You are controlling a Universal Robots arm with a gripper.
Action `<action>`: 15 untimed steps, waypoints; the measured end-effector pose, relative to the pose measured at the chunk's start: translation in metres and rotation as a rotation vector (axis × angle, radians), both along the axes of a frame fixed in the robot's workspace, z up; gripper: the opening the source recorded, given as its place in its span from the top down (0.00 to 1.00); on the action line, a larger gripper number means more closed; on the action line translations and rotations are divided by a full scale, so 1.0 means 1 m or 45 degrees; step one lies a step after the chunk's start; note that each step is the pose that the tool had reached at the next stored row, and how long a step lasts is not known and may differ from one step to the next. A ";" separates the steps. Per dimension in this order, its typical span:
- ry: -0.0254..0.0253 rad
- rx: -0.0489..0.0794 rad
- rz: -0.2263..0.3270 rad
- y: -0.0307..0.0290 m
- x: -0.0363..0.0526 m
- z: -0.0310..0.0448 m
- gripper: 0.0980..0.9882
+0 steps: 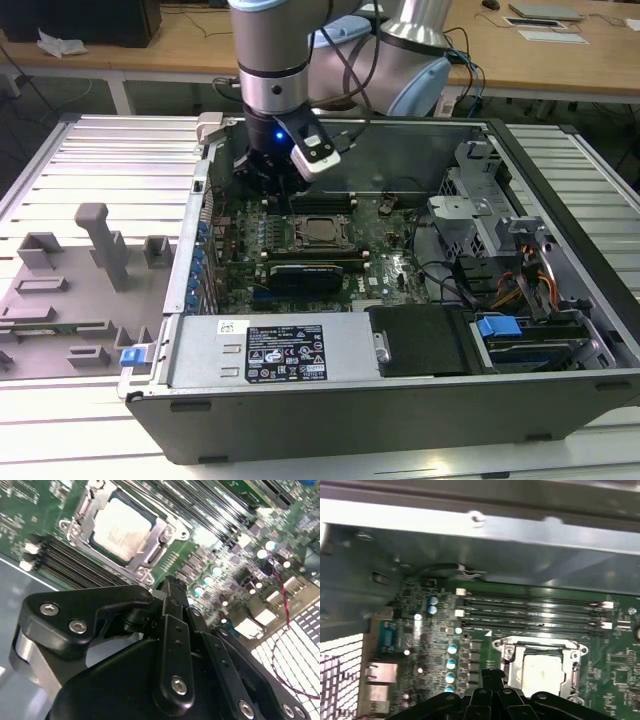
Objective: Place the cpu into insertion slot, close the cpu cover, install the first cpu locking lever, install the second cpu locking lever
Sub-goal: 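Install the first cpu locking lever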
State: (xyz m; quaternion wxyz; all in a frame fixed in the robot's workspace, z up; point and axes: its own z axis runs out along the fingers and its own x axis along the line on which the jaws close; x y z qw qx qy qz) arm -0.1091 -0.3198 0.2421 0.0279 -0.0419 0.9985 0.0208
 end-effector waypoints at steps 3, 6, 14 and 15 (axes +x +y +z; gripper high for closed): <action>-0.0041 0.044 0.000 0.0000 -0.0033 0.0000 0.99; -0.0105 0.108 0.000 0.0000 -0.0051 0.0000 0.99; -0.0157 0.177 0.000 0.0000 -0.0054 0.0000 0.99; -0.0157 0.177 0.000 0.0000 -0.0041 -0.0001 0.99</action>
